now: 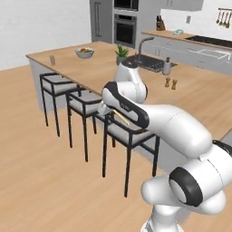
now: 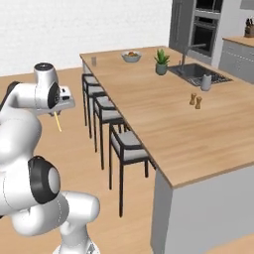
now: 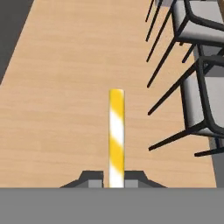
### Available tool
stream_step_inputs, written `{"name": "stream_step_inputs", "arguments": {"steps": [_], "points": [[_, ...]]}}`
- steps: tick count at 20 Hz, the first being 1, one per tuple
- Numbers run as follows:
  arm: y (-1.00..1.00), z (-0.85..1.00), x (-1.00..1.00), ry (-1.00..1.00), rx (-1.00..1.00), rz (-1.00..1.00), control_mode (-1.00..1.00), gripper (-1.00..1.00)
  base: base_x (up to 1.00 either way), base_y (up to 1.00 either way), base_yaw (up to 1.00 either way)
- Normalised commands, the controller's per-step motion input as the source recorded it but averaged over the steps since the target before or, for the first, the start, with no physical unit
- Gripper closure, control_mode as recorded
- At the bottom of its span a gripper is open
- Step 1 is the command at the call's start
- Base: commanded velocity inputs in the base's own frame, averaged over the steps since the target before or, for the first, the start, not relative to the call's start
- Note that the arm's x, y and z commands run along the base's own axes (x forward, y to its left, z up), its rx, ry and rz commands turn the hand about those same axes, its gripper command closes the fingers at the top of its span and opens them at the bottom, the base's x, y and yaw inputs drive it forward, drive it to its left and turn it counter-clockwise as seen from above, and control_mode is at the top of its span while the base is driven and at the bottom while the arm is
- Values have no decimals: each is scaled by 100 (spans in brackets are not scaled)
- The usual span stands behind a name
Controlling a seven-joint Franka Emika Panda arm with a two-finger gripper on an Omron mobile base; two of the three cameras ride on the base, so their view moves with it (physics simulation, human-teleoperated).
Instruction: Take a straw from the drawer in front and place it inside the glass cup on the dining counter.
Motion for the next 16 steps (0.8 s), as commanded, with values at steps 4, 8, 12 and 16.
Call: {"name": "stream_step_inputs", "arguments": {"steps": [4,8,12,16], "points": [[0,0,0,0,0,0,100,100,36,100,-29],[0,0,0,0,0,0,100,100,44,100,-32],[0,0,0,0,0,0,100,100,48,100,-35],[0,0,0,0,0,0,100,100,47,100,-34]]}}
